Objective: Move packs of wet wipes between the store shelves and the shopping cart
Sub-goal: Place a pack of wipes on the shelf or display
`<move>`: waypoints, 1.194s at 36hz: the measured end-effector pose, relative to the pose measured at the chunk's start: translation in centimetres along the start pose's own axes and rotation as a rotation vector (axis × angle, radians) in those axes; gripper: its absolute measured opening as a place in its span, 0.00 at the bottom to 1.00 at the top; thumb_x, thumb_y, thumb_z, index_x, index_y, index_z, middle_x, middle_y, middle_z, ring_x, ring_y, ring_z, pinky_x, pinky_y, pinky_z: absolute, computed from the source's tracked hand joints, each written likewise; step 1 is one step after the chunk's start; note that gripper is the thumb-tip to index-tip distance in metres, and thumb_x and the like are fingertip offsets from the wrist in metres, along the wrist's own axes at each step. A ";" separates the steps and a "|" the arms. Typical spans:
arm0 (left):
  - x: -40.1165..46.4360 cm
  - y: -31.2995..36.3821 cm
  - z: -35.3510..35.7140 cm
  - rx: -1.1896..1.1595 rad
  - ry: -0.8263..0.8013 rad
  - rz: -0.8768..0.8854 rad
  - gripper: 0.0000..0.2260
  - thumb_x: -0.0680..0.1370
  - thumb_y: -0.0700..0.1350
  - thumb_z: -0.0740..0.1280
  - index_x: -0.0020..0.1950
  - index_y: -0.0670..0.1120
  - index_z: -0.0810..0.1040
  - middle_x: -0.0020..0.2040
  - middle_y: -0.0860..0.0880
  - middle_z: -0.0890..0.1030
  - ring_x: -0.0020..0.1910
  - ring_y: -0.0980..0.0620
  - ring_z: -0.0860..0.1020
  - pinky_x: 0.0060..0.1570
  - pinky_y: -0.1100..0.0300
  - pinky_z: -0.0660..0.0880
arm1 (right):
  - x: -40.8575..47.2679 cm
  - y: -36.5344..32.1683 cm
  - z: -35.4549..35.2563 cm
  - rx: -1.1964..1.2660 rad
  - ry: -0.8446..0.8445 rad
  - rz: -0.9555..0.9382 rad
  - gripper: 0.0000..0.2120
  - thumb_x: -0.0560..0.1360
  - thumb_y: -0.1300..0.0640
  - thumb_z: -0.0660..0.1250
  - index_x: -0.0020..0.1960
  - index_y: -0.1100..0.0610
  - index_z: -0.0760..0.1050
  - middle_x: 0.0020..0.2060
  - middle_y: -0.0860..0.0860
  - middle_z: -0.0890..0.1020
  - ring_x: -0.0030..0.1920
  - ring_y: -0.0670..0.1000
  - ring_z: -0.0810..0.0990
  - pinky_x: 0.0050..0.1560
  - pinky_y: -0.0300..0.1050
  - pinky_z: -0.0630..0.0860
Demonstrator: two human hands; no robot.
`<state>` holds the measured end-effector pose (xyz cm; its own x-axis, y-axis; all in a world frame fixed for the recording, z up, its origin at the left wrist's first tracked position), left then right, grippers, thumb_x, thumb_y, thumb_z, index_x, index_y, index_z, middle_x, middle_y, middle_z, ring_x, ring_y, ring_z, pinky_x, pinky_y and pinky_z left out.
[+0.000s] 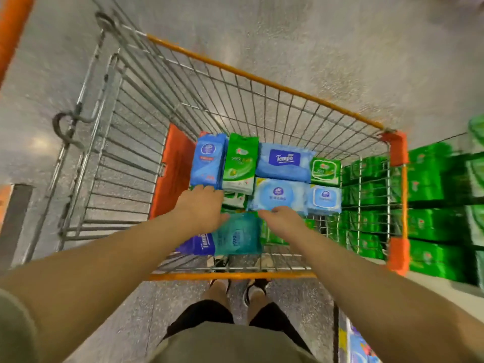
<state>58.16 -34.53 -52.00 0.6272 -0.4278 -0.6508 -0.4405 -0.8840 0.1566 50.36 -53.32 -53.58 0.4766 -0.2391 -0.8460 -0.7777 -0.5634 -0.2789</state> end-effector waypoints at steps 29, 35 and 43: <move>-23.8 47.2 -19.3 0.290 0.354 0.970 0.45 0.68 0.79 0.52 0.77 0.52 0.69 0.75 0.47 0.71 0.73 0.44 0.71 0.69 0.43 0.72 | -45.7 31.5 -19.1 -0.040 0.907 0.309 0.26 0.80 0.40 0.61 0.72 0.53 0.70 0.69 0.55 0.76 0.68 0.58 0.75 0.66 0.52 0.74; -36.6 56.3 -11.5 0.395 0.342 1.223 0.39 0.72 0.76 0.59 0.75 0.54 0.70 0.73 0.47 0.73 0.71 0.44 0.72 0.68 0.48 0.72 | -57.9 41.5 -10.4 0.072 0.970 0.474 0.29 0.81 0.38 0.60 0.78 0.49 0.65 0.76 0.52 0.70 0.75 0.55 0.68 0.72 0.48 0.67; -51.0 64.2 -1.1 0.503 0.244 1.487 0.45 0.65 0.78 0.55 0.77 0.57 0.67 0.77 0.50 0.69 0.75 0.46 0.68 0.73 0.49 0.67 | -71.7 50.9 0.7 0.238 1.080 0.718 0.27 0.81 0.41 0.62 0.78 0.49 0.67 0.73 0.54 0.74 0.72 0.56 0.71 0.69 0.47 0.68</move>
<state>-1.43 -69.62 -7.94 -0.4763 -0.8792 -0.0103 -0.8561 0.4610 0.2336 -23.69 -64.27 -7.48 -0.0704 -0.9941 -0.0827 -0.9929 0.0778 -0.0896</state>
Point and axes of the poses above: each hand's wrist, its own x-axis towards the middle knuckle, its own z-axis out of the palm, y = z × x, the point moved 7 cm from there along x, towards the middle knuckle
